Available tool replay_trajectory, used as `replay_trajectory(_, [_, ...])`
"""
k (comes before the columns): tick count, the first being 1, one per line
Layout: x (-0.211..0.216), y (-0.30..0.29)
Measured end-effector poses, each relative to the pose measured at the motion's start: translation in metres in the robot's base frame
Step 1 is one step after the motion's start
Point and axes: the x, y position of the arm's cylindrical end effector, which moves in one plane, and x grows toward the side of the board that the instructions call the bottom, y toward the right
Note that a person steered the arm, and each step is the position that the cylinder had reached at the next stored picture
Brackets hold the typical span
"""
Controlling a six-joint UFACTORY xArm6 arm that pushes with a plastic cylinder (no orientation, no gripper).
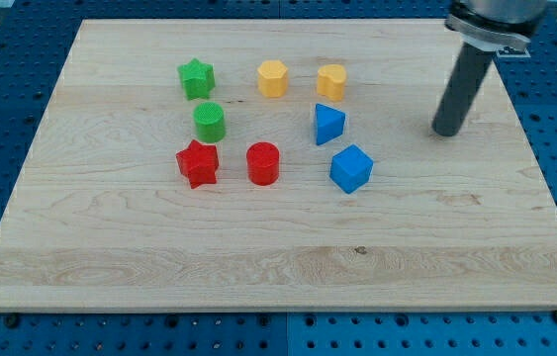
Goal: Push the blue cube a bit left
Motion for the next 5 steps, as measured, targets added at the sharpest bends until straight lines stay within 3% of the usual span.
replay_trajectory(2, [0.051, -0.064])
replay_trajectory(5, [0.058, -0.091])
